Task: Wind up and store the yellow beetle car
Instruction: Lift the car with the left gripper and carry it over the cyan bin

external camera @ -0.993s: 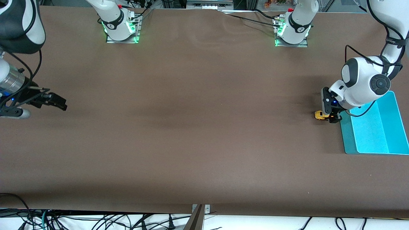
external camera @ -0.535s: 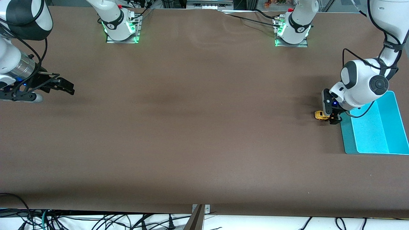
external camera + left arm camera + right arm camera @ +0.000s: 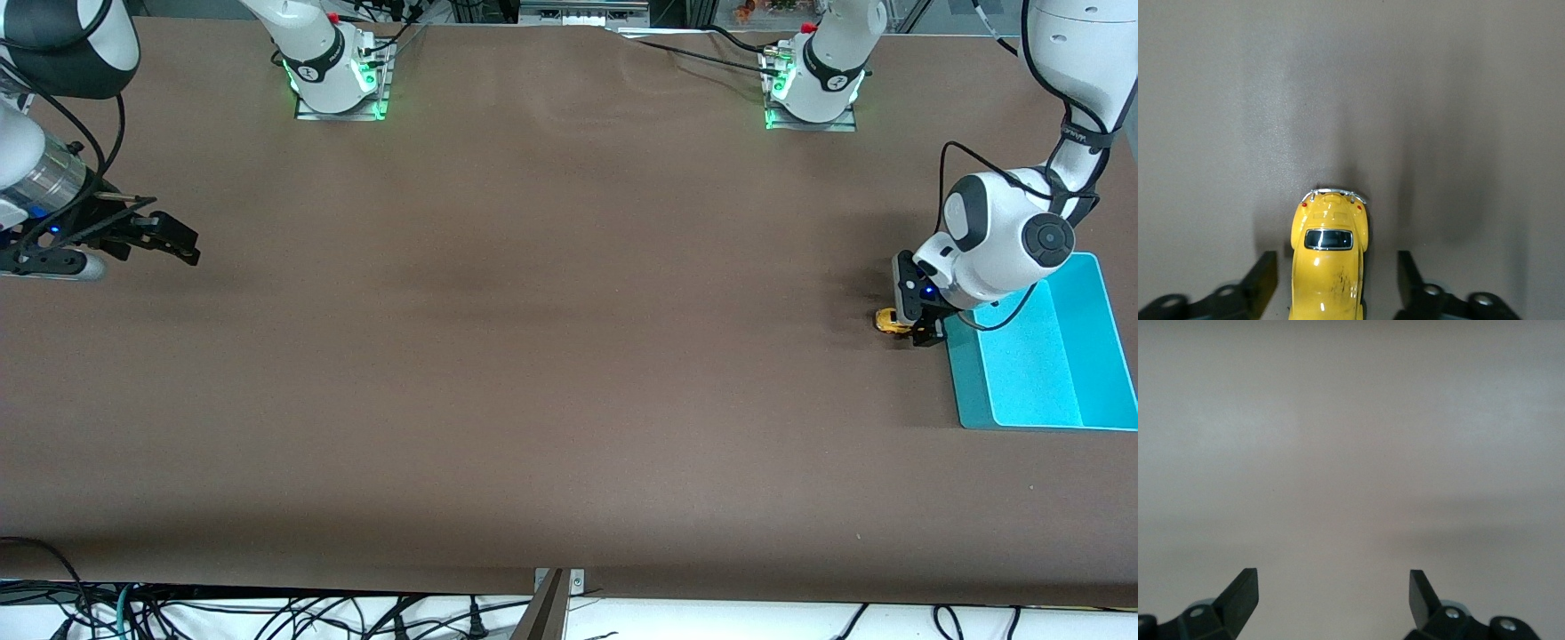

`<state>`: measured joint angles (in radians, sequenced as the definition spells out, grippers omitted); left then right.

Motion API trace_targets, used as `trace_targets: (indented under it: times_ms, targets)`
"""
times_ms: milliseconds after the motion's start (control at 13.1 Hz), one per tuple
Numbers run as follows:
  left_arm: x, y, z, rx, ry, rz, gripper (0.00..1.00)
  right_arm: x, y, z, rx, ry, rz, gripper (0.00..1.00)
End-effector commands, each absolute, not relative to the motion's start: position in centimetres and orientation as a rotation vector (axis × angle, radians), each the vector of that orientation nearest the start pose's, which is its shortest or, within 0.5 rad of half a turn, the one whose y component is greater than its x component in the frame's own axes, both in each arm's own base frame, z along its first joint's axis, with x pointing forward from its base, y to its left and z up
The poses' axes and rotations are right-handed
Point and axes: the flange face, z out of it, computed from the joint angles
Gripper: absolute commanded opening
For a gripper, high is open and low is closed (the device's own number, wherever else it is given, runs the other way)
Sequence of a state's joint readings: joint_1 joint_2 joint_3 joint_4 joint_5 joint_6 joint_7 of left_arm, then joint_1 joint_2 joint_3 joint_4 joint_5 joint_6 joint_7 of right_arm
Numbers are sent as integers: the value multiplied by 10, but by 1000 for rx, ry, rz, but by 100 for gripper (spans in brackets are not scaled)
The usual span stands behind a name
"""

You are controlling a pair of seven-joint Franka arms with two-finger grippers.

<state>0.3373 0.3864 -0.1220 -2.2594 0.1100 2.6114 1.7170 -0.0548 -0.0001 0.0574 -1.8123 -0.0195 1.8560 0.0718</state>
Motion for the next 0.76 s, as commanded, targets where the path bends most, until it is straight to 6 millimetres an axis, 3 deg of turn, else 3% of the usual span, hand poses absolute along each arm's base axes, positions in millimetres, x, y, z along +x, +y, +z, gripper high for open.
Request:
trace_targets:
  times_ms: [0, 229, 458, 611, 688]
  targets:
    - [522, 110, 190, -2185, 2273, 21, 45, 572, -5, 544, -3146, 93, -82, 100]
    - [522, 110, 190, -2169, 2288, 20, 29, 556, -9, 561, -3146, 98, 98, 100]
    - [528, 111, 205, -2171, 2282, 24, 29, 563, -3, 557, -3056, 111, 112, 100]
    - [536, 107, 226, -2195, 2290, 49, 29, 568, -3, 583, -3072, 107, 44, 100]
    - [541, 105, 236, -2206, 2304, 71, 29, 569, -6, 584, -3082, 115, 42, 100]
